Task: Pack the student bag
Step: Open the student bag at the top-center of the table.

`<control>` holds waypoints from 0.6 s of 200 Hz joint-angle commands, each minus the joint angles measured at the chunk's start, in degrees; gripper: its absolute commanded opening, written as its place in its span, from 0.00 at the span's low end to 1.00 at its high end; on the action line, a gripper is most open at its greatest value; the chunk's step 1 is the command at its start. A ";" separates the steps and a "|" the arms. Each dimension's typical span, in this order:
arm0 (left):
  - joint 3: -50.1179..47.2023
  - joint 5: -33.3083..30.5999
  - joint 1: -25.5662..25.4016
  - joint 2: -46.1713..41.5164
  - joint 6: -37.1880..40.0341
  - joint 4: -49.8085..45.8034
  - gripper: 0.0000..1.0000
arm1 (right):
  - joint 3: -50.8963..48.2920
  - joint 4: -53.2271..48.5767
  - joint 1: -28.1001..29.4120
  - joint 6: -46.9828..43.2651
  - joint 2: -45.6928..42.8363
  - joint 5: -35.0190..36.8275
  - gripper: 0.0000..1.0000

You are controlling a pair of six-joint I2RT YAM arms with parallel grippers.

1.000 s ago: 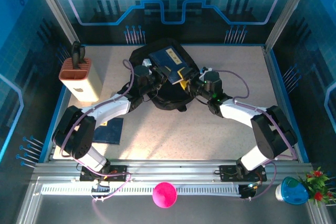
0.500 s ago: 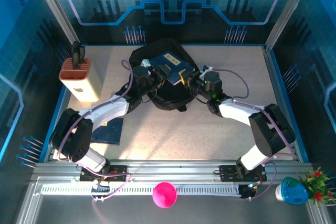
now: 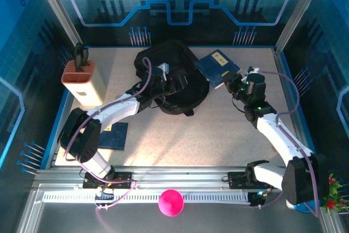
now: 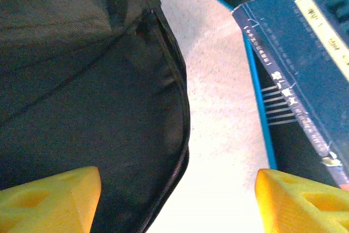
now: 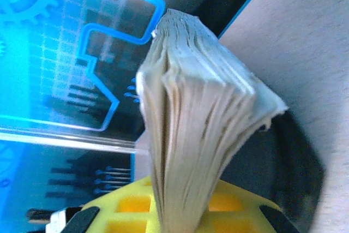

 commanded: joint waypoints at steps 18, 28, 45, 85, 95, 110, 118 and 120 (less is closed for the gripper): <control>8.20 5.17 -1.90 9.58 6.07 -7.95 0.76 | 0.12 -10.29 -8.05 -10.89 -3.82 -3.95 0.06; 10.21 6.56 -2.38 11.87 7.53 -8.30 0.76 | -0.13 -10.83 -9.81 -11.95 -4.01 -5.97 0.06; 14.62 8.39 -3.08 15.48 10.95 -11.12 0.75 | -0.89 -11.34 -12.16 -13.52 -4.36 -8.96 0.06; 22.59 10.65 -4.24 22.11 20.73 -16.71 0.70 | -1.67 -15.53 -15.88 -16.98 -5.03 -12.70 0.06; 24.34 11.52 -4.23 23.48 22.09 -18.00 0.67 | -2.29 -15.24 -16.71 -17.00 -5.23 -13.71 0.06; 26.85 12.80 -4.39 25.15 23.92 -19.94 0.64 | -3.10 -15.15 -17.70 -17.16 -5.38 -14.74 0.05; 27.67 13.05 -4.51 25.82 24.70 -20.48 0.62 | -3.48 -14.87 -18.12 -17.02 -5.34 -15.26 0.06; 27.85 13.10 -4.52 25.99 24.87 -20.60 0.61 | -3.56 -14.78 -18.14 -17.00 -5.34 -15.41 0.06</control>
